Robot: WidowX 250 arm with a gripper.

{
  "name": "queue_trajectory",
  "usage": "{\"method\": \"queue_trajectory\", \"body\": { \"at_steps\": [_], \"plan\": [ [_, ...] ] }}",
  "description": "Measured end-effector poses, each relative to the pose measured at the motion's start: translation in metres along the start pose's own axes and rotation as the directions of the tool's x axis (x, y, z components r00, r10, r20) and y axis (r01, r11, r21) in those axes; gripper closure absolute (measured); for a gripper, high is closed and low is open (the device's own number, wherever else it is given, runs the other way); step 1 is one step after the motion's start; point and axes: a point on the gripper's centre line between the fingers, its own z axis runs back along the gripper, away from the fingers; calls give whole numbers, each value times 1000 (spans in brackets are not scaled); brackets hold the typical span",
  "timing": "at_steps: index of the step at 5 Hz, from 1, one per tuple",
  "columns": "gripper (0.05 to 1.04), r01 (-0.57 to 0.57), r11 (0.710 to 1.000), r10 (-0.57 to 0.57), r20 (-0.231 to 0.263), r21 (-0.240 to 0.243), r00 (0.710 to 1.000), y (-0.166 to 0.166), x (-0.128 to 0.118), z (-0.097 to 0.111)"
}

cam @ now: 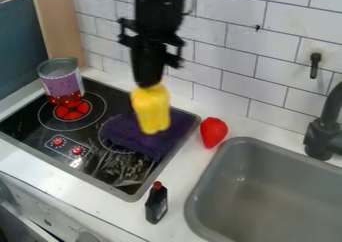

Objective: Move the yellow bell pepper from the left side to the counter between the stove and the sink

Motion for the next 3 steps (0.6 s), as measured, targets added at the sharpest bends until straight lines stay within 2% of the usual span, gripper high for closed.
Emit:
{"method": "queue_trajectory", "body": {
  "at_steps": [1, 2, 3],
  "plan": [
    [996, 25, 1000, -25, -13, -8, 1000, -18, 2, 1],
    [996, 31, 998, -34, -56, -55, 998, -25, 4, -20],
    [996, 33, 995, -35, -23, -89, 999, -33, 8, -37]
  ]
}}
